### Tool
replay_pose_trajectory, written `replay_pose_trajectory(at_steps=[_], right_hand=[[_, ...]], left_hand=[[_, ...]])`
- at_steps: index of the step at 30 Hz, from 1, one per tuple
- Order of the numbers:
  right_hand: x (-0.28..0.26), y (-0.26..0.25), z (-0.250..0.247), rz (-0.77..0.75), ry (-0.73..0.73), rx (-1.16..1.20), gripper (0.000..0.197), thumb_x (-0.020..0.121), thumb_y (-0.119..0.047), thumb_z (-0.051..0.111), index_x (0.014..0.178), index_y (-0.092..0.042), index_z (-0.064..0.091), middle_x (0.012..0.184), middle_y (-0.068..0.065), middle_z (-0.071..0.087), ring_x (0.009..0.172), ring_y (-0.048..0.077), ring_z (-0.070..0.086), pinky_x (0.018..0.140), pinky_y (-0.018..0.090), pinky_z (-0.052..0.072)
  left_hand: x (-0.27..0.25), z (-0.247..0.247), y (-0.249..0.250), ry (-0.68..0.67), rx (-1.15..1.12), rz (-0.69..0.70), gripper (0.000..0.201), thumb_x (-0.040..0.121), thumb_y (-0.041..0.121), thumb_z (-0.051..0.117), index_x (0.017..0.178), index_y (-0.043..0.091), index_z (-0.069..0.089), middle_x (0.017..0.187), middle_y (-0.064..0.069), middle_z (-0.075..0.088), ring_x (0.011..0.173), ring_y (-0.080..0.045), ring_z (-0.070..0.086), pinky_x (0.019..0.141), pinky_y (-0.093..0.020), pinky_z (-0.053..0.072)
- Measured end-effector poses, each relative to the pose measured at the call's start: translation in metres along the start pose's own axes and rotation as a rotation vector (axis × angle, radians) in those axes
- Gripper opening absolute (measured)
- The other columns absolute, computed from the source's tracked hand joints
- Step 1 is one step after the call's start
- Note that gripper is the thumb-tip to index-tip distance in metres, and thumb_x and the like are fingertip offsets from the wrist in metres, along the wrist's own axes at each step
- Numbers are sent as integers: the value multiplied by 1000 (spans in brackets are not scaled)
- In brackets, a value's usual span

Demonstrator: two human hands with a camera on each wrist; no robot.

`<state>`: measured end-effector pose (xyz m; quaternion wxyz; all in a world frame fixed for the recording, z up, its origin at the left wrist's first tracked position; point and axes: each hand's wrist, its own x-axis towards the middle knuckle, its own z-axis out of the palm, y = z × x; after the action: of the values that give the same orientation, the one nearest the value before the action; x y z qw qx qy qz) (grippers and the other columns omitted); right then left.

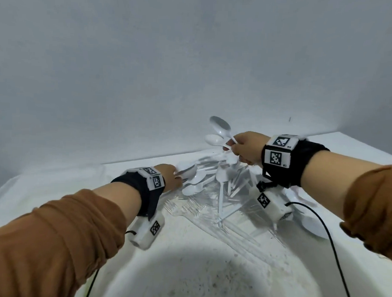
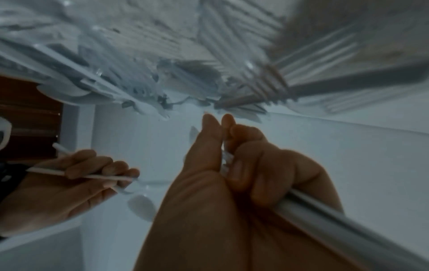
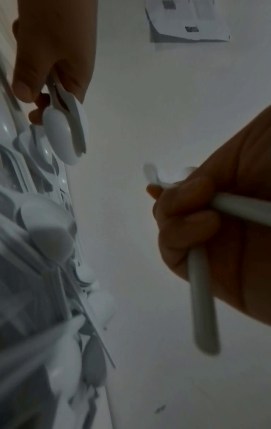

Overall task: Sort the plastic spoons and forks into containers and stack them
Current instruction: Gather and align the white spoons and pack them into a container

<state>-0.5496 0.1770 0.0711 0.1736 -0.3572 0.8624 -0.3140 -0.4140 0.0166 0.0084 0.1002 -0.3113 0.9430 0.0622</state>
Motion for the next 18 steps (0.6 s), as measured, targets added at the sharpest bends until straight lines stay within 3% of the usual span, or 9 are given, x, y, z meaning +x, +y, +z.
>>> replay_pose_trajectory(at_steps=[4,7,9,12,15,18], right_hand=[[1,11,-13,1,-26,10,28,95,-5,31,98,-8,58,67,3,45,52,16,38,49,26,30],[4,18,-22,42,-58,-14,26,96,-8,31,83,-17,52,67,3,44,53,15,35,49,25,27],[6,20,-26,26,-67,-122,21,97,-22,40,82,-16,54,68,2,46,53,16,37,48,25,30],[10,27,-37,-59,-64,-408,26,92,-39,53,75,-20,51,65,-4,48,56,13,45,52,21,34],[19,32,-45,-102,-42,-468,14,86,-32,63,85,-18,64,67,-7,53,73,15,52,56,21,36],[29,37,-47,-138,-96,-562,18,85,-24,63,98,-13,71,75,-2,60,70,12,51,54,16,36]], left_hand=[[6,4,2,-34,57,-6,36,92,34,52,117,9,57,118,-9,60,102,-25,55,75,-24,35],[9,5,3,-48,77,-24,30,92,35,52,108,11,59,98,-7,56,92,-23,53,74,-24,35],[11,3,3,-40,74,-53,27,92,36,51,101,11,57,91,-3,51,84,-20,49,72,-26,35],[10,-6,5,35,17,-102,32,92,35,49,106,8,57,91,-3,50,86,-24,52,72,-26,36],[3,-20,12,92,-65,-145,24,93,31,46,103,10,53,91,-3,50,85,-24,49,72,-26,35],[-3,-31,24,150,-225,-181,19,92,32,46,92,14,52,86,-2,55,81,-24,51,71,-27,35]])
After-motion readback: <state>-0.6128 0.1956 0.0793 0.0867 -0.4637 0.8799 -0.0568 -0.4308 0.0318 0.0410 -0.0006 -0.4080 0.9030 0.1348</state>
